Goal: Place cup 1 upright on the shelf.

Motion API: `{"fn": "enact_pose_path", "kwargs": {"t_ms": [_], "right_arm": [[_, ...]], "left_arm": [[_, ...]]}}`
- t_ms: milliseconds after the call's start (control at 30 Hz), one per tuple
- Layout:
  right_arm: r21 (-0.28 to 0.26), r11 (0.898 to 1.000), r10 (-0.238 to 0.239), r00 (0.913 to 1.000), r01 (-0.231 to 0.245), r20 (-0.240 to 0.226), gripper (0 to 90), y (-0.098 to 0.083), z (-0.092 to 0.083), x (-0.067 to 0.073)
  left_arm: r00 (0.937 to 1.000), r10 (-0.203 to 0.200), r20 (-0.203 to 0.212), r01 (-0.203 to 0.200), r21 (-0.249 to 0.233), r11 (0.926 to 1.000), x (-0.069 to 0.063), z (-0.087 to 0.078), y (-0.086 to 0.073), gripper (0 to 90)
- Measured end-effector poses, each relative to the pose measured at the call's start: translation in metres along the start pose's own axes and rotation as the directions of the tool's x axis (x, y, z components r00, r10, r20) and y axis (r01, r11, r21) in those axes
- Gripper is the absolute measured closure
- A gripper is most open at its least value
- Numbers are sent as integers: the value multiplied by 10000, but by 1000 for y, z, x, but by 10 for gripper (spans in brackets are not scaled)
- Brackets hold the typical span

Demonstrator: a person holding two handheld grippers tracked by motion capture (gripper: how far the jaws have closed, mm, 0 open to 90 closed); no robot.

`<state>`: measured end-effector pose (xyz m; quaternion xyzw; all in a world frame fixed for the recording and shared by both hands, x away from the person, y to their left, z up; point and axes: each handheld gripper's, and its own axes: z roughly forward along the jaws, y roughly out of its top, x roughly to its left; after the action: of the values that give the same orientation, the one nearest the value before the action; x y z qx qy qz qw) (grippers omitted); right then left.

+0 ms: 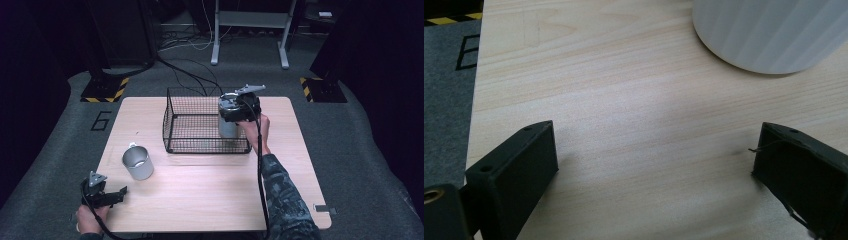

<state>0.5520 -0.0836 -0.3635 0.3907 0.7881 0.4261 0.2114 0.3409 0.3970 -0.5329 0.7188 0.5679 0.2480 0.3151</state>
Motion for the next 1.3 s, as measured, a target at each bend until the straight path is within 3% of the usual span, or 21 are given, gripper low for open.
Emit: {"fn": "enact_pose_path", "kwargs": {"t_ms": [300, 900, 1300], "right_arm": [[234, 9996, 149, 9999, -148, -36, 32, -4, 8, 3], [497, 9987, -99, 9999, 101, -49, 32, -9, 20, 4], [809, 9967, 104, 9999, -114, 121, 31, -12, 26, 6]], "left_arm": [[10000, -1, 1, 1, 5, 10000, 0, 0, 0, 37], [10000, -1, 2, 1, -1, 10000, 0, 0, 0, 38], [10000, 0, 4, 0, 0, 10000, 0, 0, 0, 38]]}}
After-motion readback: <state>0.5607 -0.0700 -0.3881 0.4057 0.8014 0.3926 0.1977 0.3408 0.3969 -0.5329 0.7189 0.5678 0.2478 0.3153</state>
